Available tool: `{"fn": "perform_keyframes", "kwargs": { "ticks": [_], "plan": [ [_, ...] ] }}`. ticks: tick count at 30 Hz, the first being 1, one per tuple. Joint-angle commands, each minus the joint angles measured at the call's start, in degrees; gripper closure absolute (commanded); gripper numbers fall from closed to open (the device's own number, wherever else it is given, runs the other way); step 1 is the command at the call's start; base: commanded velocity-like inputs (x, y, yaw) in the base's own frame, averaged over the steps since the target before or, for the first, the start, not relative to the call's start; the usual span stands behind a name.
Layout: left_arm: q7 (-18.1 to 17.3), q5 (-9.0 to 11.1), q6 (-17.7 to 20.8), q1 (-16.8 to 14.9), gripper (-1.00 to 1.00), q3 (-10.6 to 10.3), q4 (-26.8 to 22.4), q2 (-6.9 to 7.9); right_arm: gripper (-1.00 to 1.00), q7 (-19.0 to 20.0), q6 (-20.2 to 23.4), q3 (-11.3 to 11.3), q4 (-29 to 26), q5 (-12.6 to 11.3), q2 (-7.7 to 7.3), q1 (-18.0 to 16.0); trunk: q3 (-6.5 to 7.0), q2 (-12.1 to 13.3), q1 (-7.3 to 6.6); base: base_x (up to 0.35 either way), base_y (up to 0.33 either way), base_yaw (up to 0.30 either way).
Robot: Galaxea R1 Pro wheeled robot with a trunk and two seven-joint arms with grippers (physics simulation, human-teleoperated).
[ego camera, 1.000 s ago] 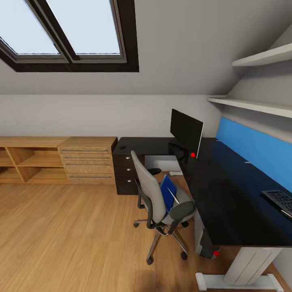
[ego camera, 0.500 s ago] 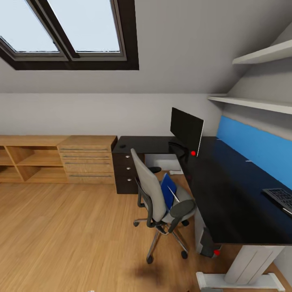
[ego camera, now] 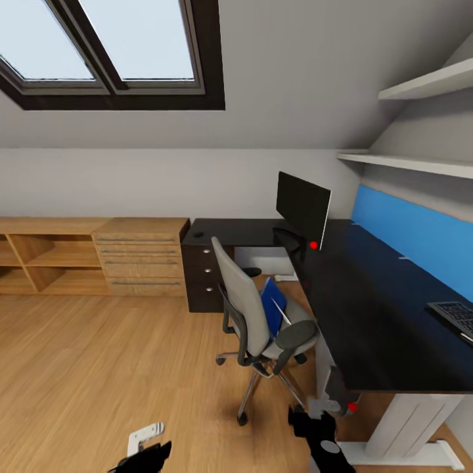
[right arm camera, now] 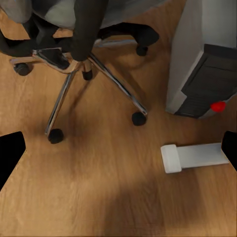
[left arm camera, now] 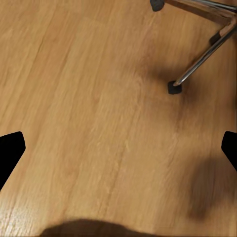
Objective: In the bedroom, organize the workspace by keeping the computer under the desk, ensuring the monitor is on the desk, placing the keyboard on the desk next to the monitor, placing the mouse on the desk next to the keyboard, moving the folder from the swivel chair onto the desk next to the mouse, stacking the notebook on top of the folder with the pen on top of the notebook, and positioning the swivel chair next to the desk.
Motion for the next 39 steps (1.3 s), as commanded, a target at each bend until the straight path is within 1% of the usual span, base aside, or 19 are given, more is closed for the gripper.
{"fn": "perform_keyframes", "kwargs": {
  "ticks": [1, 2, 5, 6, 9, 11, 13, 14, 16, 18, 24, 26, 30, 35, 39],
  "plan": [
    [-0.17, 0.60, 0.51, -0.13, -1.00, 0.26, -0.15, 0.03, -1.00, -0.32, -0.16, -0.01, 0.05, -0.24, 0.28, -0.64, -0.25, -0.45, 0.23, 0.000, 0.000, 0.000],
    [-0.32, 0.67, 0.62, -0.30, -1.00, 0.35, -0.20, 0.20, -1.00, -0.70, -0.10, -0.03, 0.07, -0.64, 0.76, -1.61, -0.43, -0.85, 0.45, 0.000, 0.000, 0.000],
    [-0.46, 0.71, 0.68, -0.44, -1.00, 0.42, -0.18, 0.31, -1.00, -1.92, -0.03, -0.10, 0.09, -1.42, 1.24, -2.61, -0.97, -2.06, 1.10, 0.000, 0.000, 0.000],
    [-0.51, 0.71, 0.70, -0.49, -1.00, 0.45, -0.14, 0.33, -1.00, -3.12, 0.00, -0.12, 0.09, -2.09, 1.40, -3.06, -1.15, -2.46, 1.32, 0.000, 0.000, 0.000],
    [-0.46, 0.70, 0.72, -0.55, -1.00, 0.48, -0.08, 0.36, -1.00, -4.68, -0.56, -0.05, 0.10, -2.89, 1.57, -3.59, -1.69, -3.66, 1.98, 0.000, 0.000, 0.000],
    [-0.41, 0.71, 0.72, -0.56, -1.00, 0.49, 0.03, 0.38, -1.00, -4.98, -1.38, 0.05, 0.10, -3.04, 1.58, -3.72, -2.05, -4.46, 2.42, 0.000, 0.000, 0.000],
    [-0.38, 0.71, 0.73, -0.57, -1.00, 0.50, 0.37, 0.42, -1.00, -5.18, -3.96, 0.17, 0.26, -3.05, 1.59, -3.84, -2.41, -5.27, 2.86, 0.000, 0.000, 0.000],
    [-0.39, 0.68, 0.70, -0.58, -1.00, 0.50, 0.59, 0.43, -1.00, -5.24, -6.32, 0.24, 0.72, -3.02, 1.58, -3.88, -2.58, -5.67, 3.08, 0.000, 0.000, 0.000],
    [-0.37, 0.66, 0.70, -0.58, -1.00, 0.50, 0.75, 0.46, -1.00, -5.28, -8.67, 0.28, 1.51, -3.00, 1.54, -3.91, -2.94, -6.47, 3.52, 0.000, 0.000, 0.000],
    [-0.34, 0.58, 0.66, -0.59, -1.00, 0.50, 1.14, 0.52, -1.00, -5.36, -12.52, 0.49, 3.26, -2.97, 1.49, -3.95, -3.30, -7.27, 3.96, 0.000, 0.000, 0.000],
    [-0.28, 0.55, 0.42, -0.59, -1.00, 0.50, 1.95, 0.54, -1.00, -5.44, -13.92, 0.59, 3.85, -2.93, 1.59, -3.96, -4.38, -9.68, 5.28, 0.000, 0.000, 0.000],
    [-0.26, 0.54, -1.20, -0.59, -1.00, 0.50, 2.35, 0.55, -1.00, -5.44, -14.15, 0.57, 3.93, -2.89, 1.55, -3.98, -4.74, -10.48, 5.72, 0.000, 0.000, 0.000],
    [-0.26, 0.54, -2.14, -0.59, -1.00, 0.50, 2.53, 0.55, -1.00, -5.44, -14.11, 0.55, 3.86, -2.88, 1.48, -4.46, -5.46, -12.08, 6.60, 0.000, 0.000, 0.000],
    [-0.25, 0.52, -2.91, -0.59, -1.00, 0.50, 2.62, 0.55, -1.00, -5.44, -13.87, 0.50, 4.46, -2.87, 1.44, -8.52, -6.36, -14.09, 7.69, 0.000, 0.000, 0.000],
    [-0.22, 0.52, -3.09, -0.59, -1.00, 0.50, 2.64, 0.55, -1.00, -5.45, -13.85, 0.47, 5.57, -2.87, 1.39, -10.70, -7.07, -15.69, 8.57, 0.000, 0.000, 0.000]
  ]
}}
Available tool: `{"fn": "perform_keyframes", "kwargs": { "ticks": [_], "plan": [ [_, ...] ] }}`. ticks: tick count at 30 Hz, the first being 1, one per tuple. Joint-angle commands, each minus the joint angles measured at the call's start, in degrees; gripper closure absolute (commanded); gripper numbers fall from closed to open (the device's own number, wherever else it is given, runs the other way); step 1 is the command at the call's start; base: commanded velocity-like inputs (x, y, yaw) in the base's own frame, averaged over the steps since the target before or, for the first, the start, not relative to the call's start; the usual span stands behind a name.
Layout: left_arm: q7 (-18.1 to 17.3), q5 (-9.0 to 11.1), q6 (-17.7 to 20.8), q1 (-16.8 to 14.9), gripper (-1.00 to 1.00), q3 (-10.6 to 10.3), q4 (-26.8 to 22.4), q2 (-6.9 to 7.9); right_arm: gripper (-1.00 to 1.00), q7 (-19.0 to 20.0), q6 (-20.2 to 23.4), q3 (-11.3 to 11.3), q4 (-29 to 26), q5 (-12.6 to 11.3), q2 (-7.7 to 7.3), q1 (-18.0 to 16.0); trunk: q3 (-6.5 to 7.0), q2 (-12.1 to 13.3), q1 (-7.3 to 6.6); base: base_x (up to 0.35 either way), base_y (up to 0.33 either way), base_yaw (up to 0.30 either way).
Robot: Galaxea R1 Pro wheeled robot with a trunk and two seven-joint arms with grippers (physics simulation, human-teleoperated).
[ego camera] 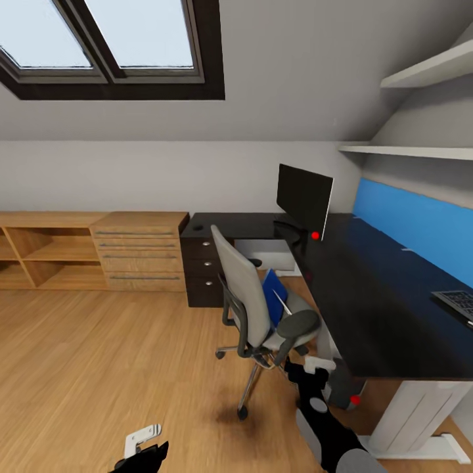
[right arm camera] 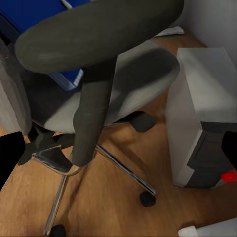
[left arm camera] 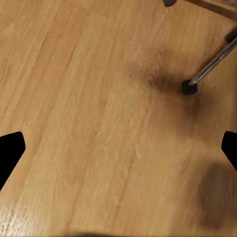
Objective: In the bedroom, organize the workspace by keeping the computer under the desk, ensuring the monitor is on the desk, placing the keyboard on the desk next to the monitor, placing the mouse on the desk next to the keyboard, moving the folder from the swivel chair onto the desk next to the mouse, stacking the notebook on top of the folder with the pen on top of the notebook, and positioning the swivel chair next to the desk.
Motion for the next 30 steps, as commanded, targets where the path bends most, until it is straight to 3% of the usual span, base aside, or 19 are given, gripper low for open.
{"fn": "perform_keyframes", "kwargs": {
  "ticks": [1, 10, 20, 30],
  "plan": [
    [-0.08, 0.60, 0.39, -0.01, -1.00, 0.22, -0.11, -0.05, -1.00, -0.10, -0.26, 0.05, 0.27, -0.31, 0.00, -0.38, -0.24, -0.45, 0.22, 0.000, 0.000, 0.000],
    [-0.04, 0.61, 0.29, -0.01, -1.00, 0.22, -0.10, -0.05, -1.00, -0.09, -0.92, -0.28, 1.52, -0.67, -1.70, -1.62, -1.86, -4.06, 2.20, 0.000, 0.000, 0.000],
    [0.03, 0.61, 0.27, -0.01, -1.00, 0.29, -0.04, -0.05, -1.00, -0.09, -4.70, -0.39, 5.78, -0.69, -2.07, -1.67, -3.66, -8.07, 4.40, 0.000, 0.000, 0.000],
    [0.05, 0.61, 0.26, -0.01, -1.00, 0.31, -0.01, -0.05, -1.00, -0.09, -7.72, -0.36, 6.38, -0.70, -2.54, -1.67, -5.45, -12.08, 6.59, 0.000, 0.000, 0.000]
  ]
}}
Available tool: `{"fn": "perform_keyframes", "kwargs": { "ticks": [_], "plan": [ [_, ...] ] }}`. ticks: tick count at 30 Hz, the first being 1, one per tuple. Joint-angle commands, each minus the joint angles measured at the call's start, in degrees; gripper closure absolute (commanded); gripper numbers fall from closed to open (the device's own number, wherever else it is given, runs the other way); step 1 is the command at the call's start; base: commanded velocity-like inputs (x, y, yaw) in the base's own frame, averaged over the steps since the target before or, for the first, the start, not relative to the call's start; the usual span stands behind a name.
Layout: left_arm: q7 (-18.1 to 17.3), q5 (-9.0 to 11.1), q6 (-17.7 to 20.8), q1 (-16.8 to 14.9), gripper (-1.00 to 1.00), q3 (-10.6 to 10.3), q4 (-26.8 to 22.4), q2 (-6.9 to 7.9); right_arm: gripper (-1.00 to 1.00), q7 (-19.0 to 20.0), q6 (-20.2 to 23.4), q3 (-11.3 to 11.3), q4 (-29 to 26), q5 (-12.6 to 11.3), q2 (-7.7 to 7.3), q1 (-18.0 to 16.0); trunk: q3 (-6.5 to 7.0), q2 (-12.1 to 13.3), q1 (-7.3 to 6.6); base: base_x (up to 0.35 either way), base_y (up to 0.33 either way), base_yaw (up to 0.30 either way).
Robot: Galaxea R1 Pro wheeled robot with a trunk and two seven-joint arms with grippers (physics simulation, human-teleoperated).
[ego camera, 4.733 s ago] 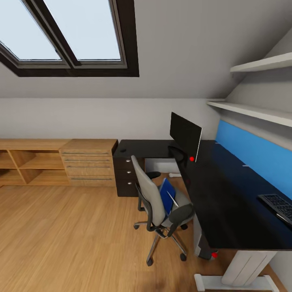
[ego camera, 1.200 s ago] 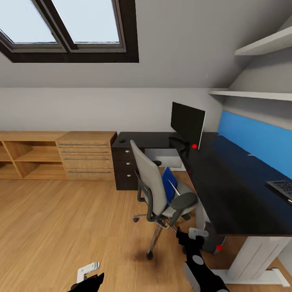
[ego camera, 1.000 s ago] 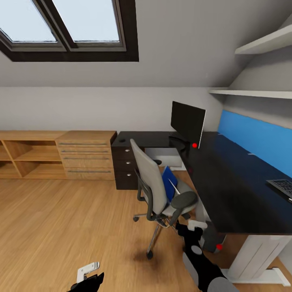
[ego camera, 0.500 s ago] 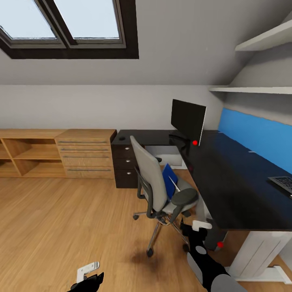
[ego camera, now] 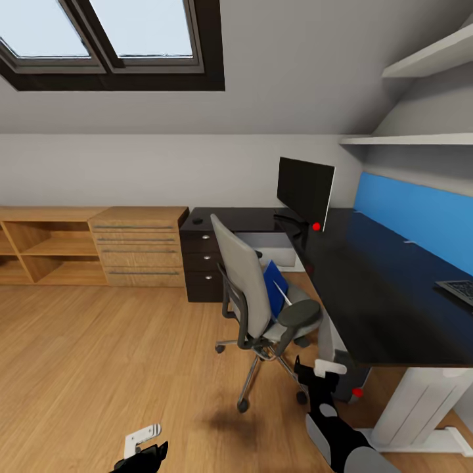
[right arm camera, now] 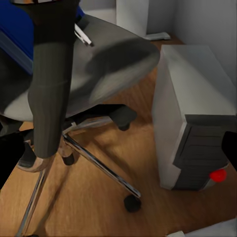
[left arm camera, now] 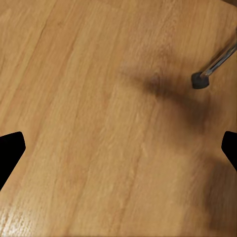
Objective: In the bedroom, organize the workspace by keeping the computer under the desk, ensuring the monitor is on the desk, placing the keyboard on the desk next to the monitor, placing the mouse on the desk next to the keyboard, moving the folder from the swivel chair onto the desk next to the mouse, stacking the notebook on top of the folder with the pen on top of the notebook, and positioning the swivel chair next to the desk.
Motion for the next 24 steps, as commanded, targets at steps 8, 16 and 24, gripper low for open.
{"fn": "perform_keyframes", "kwargs": {
  "ticks": [8, 16, 24],
  "plan": [
    [-0.15, 0.60, 0.43, -0.01, -1.00, 0.21, -0.11, -0.05, -1.00, -0.13, -2.11, -0.16, 0.26, -0.37, -0.19, -0.04, -1.50, -3.25, 1.76, 0.000, 0.000, 0.000],
    [-0.17, 0.60, 0.43, -0.01, -1.00, 0.21, -0.11, -0.05, -1.00, -0.33, -2.27, -0.20, 0.07, -0.32, -0.33, -0.04, -2.93, -6.46, 3.51, 0.000, 0.000, 0.000],
    [-0.21, 0.60, 0.43, -0.01, -1.00, 0.14, -0.11, -0.05, -1.00, -0.35, -2.26, -0.19, -0.10, -0.31, -0.23, -0.06, -4.37, -9.67, 5.27, 0.000, 0.000, 0.000]
  ]
}}
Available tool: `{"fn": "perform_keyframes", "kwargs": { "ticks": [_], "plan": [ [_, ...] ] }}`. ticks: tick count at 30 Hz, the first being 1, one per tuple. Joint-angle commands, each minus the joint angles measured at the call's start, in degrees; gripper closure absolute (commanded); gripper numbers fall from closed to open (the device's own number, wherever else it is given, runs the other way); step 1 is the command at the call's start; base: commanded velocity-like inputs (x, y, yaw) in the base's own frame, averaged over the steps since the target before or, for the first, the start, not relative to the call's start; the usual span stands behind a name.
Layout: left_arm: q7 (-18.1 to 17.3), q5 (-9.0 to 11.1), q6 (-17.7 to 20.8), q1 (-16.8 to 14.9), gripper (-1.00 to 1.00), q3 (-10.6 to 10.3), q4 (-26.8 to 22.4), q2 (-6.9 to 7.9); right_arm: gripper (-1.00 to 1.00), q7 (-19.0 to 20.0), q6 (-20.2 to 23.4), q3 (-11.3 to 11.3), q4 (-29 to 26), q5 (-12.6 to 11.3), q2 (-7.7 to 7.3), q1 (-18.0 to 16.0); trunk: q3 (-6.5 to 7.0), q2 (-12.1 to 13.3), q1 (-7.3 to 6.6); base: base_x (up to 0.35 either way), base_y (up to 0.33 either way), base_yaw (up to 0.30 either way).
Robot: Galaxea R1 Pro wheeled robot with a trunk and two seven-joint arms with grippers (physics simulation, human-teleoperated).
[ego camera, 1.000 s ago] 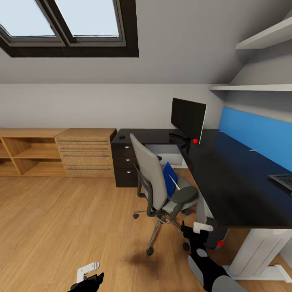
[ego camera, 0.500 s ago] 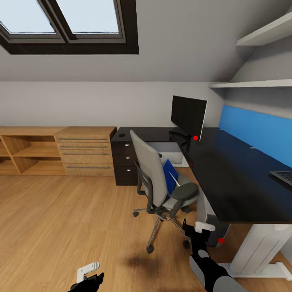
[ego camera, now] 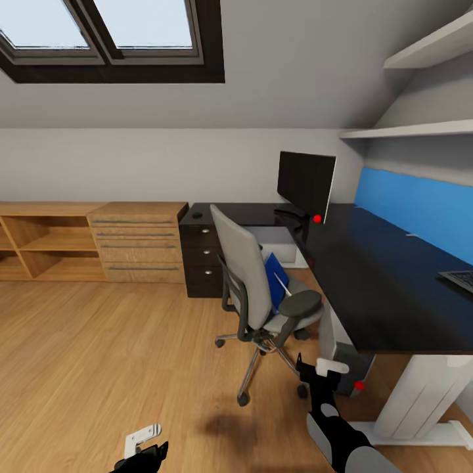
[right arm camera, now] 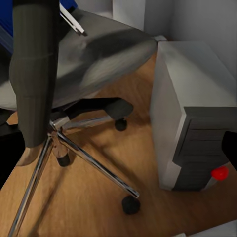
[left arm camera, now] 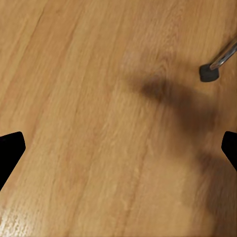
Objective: In the bedroom, organize the workspace by keeping the computer under the desk, ensuring the monitor is on the desk, placing the keyboard on the desk next to the monitor, placing the mouse on the desk next to the keyboard, moving the folder from the swivel chair onto the desk next to the mouse, stacking the notebook on top of the folder with the pen on top of the notebook, and positioning the swivel chair next to the desk.
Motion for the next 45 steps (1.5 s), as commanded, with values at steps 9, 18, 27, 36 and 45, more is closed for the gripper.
{"fn": "perform_keyframes", "kwargs": {
  "ticks": [9, 18, 27, 36, 45],
  "plan": [
    [-0.15, 0.60, 0.41, -0.01, -1.00, 0.27, -0.11, 0.10, -1.00, 0.02, -0.13, 0.09, 0.33, -0.12, -0.02, -2.59, -1.68, -3.65, 1.98, 0.000, 0.000, 0.000],
    [-0.30, 0.60, 0.38, -0.01, -1.00, 0.23, -0.11, 0.22, -1.00, 0.07, -0.03, 0.10, 1.88, -0.07, -0.90, -7.90, -3.29, -7.26, 3.95, 0.000, 0.000, 0.000],
    [-0.32, 0.60, 0.41, -0.01, -1.00, 0.20, -0.11, 0.21, -1.00, 0.37, -0.15, 0.10, 3.05, -0.21, -2.73, -8.50, -4.91, -10.87, 5.93, 0.000, 0.000, 0.000],
    [-0.26, 0.57, 0.41, -0.01, -1.00, 0.13, -0.11, 0.13, -1.00, 0.45, -0.26, 0.10, 4.52, -0.27, -3.43, -8.55, -6.52, -14.48, 7.91, 0.000, 0.000, 0.000],
    [-0.23, 0.59, 0.41, -0.01, -1.00, 0.12, -0.11, 0.12, -1.00, 0.46, -0.29, 0.10, 4.51, -0.25, -3.53, -8.57, -8.14, -18.09, 9.88, 0.000, 0.000, 0.000]
  ]
}}
